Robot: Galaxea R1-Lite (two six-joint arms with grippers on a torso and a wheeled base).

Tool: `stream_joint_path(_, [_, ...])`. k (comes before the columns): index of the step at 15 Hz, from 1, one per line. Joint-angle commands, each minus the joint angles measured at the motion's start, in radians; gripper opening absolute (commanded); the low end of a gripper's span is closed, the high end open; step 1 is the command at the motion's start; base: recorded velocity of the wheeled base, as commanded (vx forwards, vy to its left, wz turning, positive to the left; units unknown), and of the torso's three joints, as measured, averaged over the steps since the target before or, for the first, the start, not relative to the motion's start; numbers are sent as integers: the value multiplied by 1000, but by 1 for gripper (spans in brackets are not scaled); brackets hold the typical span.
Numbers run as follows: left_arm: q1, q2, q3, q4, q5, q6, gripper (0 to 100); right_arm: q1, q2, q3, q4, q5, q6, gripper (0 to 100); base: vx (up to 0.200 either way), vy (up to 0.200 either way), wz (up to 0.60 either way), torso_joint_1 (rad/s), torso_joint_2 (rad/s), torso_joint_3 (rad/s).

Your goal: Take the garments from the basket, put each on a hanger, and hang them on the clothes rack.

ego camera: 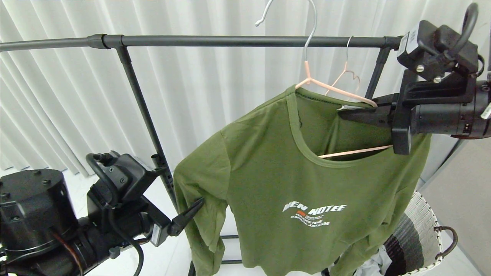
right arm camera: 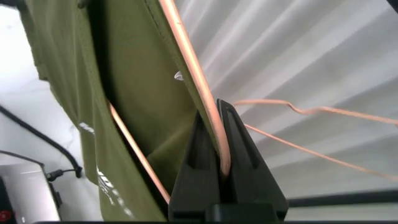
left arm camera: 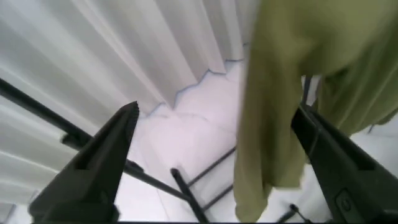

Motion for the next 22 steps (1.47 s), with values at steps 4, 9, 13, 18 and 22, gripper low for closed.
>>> stream_joint_path(4, [58,39,7,-1,6,-2,0,0,-2,1,2,-6,3,0,0,0,0,0,0,0])
stream_joint_path(9, [266,9,47,-1,6,8,0,-37,-4,-3,-1,-47,30,0,0,0,0,0,0,0])
stream_joint_path(13, [218,-26,50,-1,2,9,0,-37,-4,-6,-3,-49,46,0,0,0,0,0,0,0])
stream_joint_path(18, [201,-49,51,-1,2,9,100,-37,-5,-7,-3,-79,56,0,0,0,0,0,0,0])
stream_joint_path(22, [203,-93,79,-1,9,9,100,-12,-8,-10,-1,-216,133,0,0,0,0,0,0,0])
